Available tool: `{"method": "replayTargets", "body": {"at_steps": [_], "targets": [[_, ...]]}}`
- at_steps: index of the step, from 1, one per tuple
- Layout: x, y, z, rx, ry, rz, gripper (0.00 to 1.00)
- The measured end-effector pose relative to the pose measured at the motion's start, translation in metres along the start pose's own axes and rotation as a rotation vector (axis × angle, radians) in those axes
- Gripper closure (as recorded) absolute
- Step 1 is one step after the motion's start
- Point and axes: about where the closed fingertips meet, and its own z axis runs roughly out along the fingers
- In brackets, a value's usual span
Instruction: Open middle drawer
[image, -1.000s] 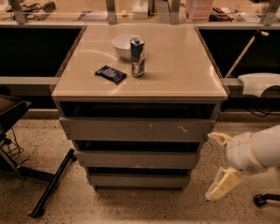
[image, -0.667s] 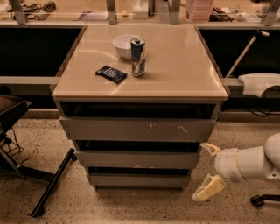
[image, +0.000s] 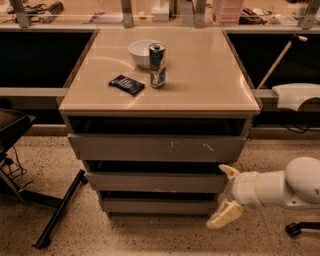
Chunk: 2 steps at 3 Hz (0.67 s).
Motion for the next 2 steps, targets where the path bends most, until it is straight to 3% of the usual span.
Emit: {"method": "replayTargets", "body": {"at_steps": [2], "targets": [[-0.049, 0.019, 0.112, 0.046, -0.127, -0.044, 0.0]]}}
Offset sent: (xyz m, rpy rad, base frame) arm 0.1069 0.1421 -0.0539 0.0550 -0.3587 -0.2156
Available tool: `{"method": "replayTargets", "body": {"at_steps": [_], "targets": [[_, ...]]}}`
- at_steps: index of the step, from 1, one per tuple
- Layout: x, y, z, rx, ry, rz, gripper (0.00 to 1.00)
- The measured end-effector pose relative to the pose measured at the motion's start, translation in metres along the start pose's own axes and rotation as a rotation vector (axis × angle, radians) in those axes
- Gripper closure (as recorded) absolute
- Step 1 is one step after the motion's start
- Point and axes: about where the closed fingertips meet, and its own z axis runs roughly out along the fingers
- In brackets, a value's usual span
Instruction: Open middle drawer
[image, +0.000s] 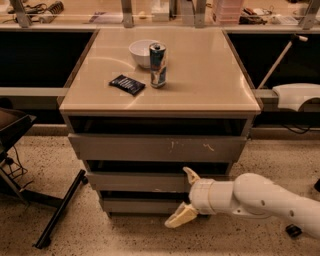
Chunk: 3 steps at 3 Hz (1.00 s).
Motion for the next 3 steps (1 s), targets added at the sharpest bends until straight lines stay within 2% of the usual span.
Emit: {"method": "replayTargets", "body": {"at_steps": [1, 2, 3], "targets": [[-0.002, -0.019, 0.001, 0.077, 0.002, -0.003, 0.0], [0.001, -0.015, 0.009, 0.067, 0.023, -0.021, 0.0], [0.028, -0.028, 0.018, 0.116, 0.135, -0.053, 0.0]]}}
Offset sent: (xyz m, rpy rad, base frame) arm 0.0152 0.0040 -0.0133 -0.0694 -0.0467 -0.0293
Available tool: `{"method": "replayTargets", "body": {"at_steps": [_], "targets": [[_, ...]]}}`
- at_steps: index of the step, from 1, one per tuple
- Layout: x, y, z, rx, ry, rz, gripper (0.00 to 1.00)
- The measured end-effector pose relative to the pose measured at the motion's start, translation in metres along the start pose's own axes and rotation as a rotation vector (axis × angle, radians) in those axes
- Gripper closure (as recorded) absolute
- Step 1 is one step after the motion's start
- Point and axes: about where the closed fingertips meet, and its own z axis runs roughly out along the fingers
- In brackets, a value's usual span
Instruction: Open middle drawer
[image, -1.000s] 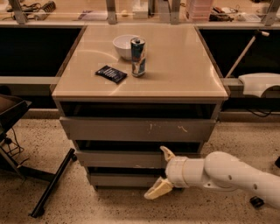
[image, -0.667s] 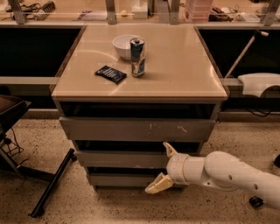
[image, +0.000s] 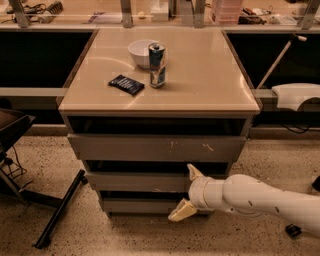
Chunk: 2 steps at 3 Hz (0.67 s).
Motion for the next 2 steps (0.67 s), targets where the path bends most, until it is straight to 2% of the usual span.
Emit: {"method": "replayTargets", "body": {"at_steps": [1, 2], "targets": [[0.038, -0.023, 0.009, 0.099, 0.13, -0.007, 0.0], [0.047, -0.047, 0.015, 0.159, 0.167, -0.038, 0.0]]}}
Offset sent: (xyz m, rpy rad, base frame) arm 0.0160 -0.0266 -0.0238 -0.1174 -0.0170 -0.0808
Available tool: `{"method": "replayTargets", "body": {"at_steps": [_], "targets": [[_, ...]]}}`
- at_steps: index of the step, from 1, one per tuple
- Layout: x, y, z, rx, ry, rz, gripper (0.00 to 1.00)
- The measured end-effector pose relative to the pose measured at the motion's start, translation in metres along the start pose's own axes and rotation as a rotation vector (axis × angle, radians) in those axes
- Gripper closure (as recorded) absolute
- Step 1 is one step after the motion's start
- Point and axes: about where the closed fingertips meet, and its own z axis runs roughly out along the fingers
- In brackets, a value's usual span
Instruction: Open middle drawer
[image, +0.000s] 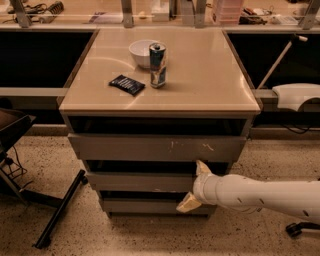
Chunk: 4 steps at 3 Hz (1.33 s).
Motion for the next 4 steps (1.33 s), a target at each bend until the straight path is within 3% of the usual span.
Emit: {"method": "replayTargets", "body": {"at_steps": [3, 4], "targets": [[0.008, 0.002, 0.013, -0.026, 0.01, 0.014, 0.0], [0.033, -0.014, 0.076, -0.074, 0.045, 0.081, 0.0]]}}
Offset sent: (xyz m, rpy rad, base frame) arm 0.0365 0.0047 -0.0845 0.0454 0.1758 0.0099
